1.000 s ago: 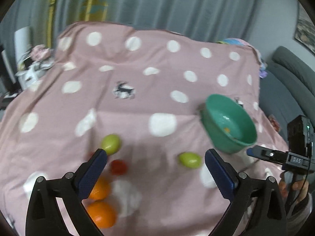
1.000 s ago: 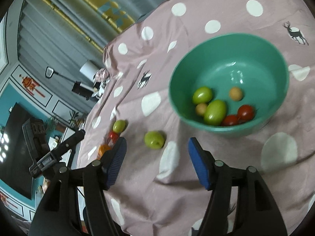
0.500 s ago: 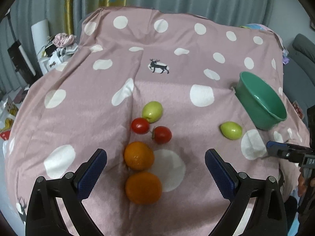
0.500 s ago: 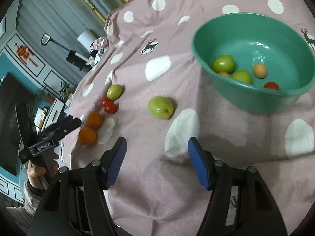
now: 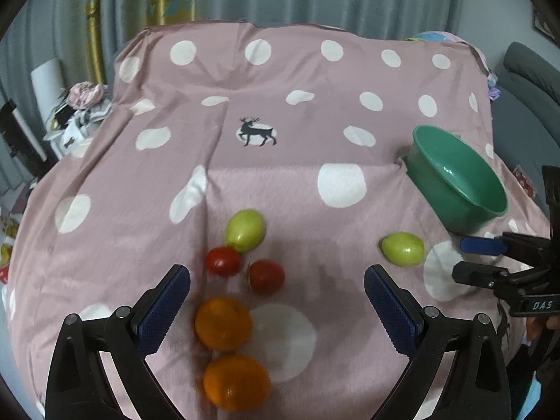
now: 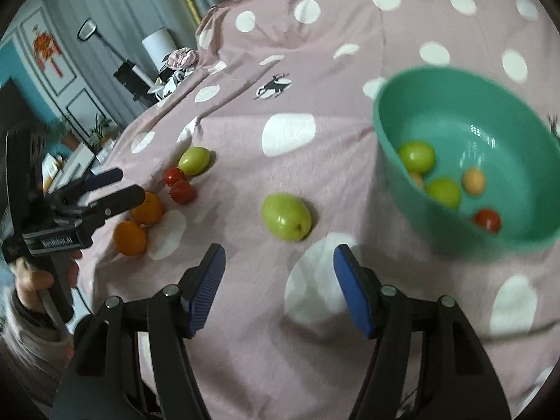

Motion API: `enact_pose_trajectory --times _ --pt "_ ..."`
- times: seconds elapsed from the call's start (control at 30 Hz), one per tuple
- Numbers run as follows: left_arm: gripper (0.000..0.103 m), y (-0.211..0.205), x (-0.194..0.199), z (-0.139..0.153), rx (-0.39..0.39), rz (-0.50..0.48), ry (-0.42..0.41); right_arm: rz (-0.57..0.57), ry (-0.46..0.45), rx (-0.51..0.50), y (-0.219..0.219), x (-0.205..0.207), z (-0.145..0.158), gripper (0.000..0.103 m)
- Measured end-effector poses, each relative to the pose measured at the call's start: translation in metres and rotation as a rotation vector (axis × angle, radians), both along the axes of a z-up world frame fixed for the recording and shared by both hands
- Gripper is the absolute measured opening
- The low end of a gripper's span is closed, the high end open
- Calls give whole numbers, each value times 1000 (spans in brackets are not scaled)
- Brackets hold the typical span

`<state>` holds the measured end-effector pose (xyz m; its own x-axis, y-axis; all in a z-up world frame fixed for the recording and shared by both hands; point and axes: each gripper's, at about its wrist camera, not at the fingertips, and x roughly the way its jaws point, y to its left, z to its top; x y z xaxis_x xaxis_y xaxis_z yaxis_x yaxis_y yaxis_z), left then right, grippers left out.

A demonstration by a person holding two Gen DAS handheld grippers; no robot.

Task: Organize fruits
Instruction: 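Grasp the large pale green fruit with the right gripper while the left gripper grasps the small lime, then carry both green fruits over the teal bowl and open both grippers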

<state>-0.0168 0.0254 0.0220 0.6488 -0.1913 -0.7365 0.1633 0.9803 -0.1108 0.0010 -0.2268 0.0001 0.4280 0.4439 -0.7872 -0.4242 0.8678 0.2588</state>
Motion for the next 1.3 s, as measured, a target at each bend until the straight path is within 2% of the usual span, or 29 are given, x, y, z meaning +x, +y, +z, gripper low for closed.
enact_pose_trajectory --times 0.1,0.27,0.4,0.5,0.7,0.77,0.9,0.97,1.03,1.3 --pt "99 -1 14 -3 -3 -21 21 33 -35 -64 8 10 0 64" --pt "99 2 39 -9 -25 -47 60 89 -22 -119 17 27 -8 61" --pt "98 0 55 -15 -18 -74 80 146 -14 -166 30 34 -16 51" --pt "86 -4 66 -24 18 -84 109 182 -9 -192 40 38 -21 48" --pt "80 -9 81 -41 82 -82 158 212 -12 -252 53 40 -29 45" --pt "67 -10 85 -45 98 -77 178 218 -17 -266 56 40 -30 43" --pt "53 -10 93 -53 136 -70 228 226 -4 -290 61 42 -36 40" --pt "42 -12 95 -57 167 -75 248 231 -7 -316 63 42 -38 40" --pt "38 -12 96 -57 157 -84 252 234 -9 -325 63 43 -39 39" --pt "38 -15 91 -48 120 -85 199 219 11 -276 57 47 -40 39"
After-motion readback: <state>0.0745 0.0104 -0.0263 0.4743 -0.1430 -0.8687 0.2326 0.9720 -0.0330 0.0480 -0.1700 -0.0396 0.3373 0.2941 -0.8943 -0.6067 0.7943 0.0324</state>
